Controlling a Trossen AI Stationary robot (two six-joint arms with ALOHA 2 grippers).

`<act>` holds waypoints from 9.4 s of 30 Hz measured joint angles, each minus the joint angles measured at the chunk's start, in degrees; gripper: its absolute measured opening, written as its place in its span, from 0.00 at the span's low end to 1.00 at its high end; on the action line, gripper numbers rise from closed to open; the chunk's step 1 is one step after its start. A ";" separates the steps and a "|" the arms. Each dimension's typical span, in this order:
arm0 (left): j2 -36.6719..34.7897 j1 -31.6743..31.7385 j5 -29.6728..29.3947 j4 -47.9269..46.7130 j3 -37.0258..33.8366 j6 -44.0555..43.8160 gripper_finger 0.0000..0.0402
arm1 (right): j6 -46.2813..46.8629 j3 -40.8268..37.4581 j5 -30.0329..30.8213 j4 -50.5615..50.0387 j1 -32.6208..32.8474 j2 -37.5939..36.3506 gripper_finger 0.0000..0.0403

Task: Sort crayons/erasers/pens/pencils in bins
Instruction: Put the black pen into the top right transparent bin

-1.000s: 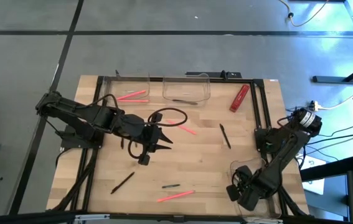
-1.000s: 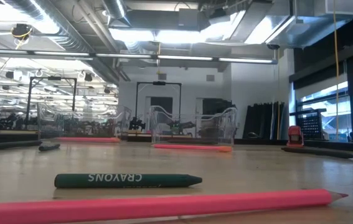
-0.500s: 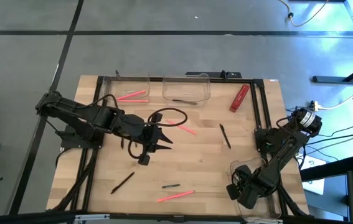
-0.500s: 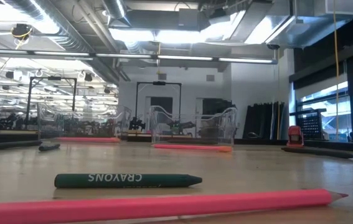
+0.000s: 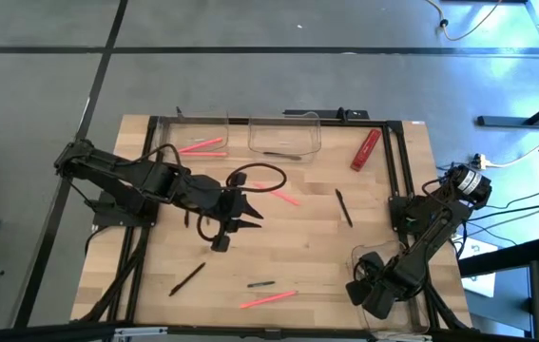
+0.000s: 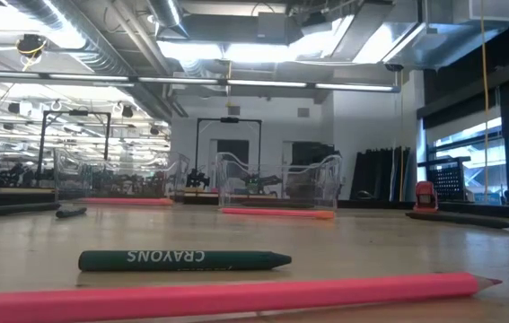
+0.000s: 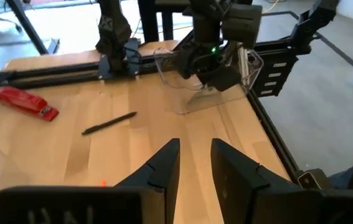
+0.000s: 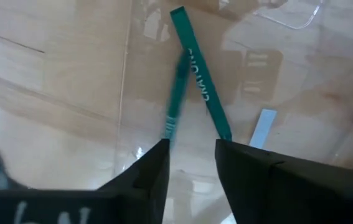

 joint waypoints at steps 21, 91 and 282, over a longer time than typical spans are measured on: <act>-0.48 4.89 -6.05 -39.59 -0.02 -47.69 0.21 | -6.81 2.44 24.97 -2.13 -1.03 -15.00 0.34; -0.52 7.26 7.13 -18.87 -45.87 -87.19 0.21 | -116.34 13.43 22.58 21.27 -35.79 -33.79 0.34; 8.68 -3.34 -2.63 -54.34 7.69 -85.27 0.20 | -86.91 13.41 5.33 -27.30 -66.72 -8.29 0.34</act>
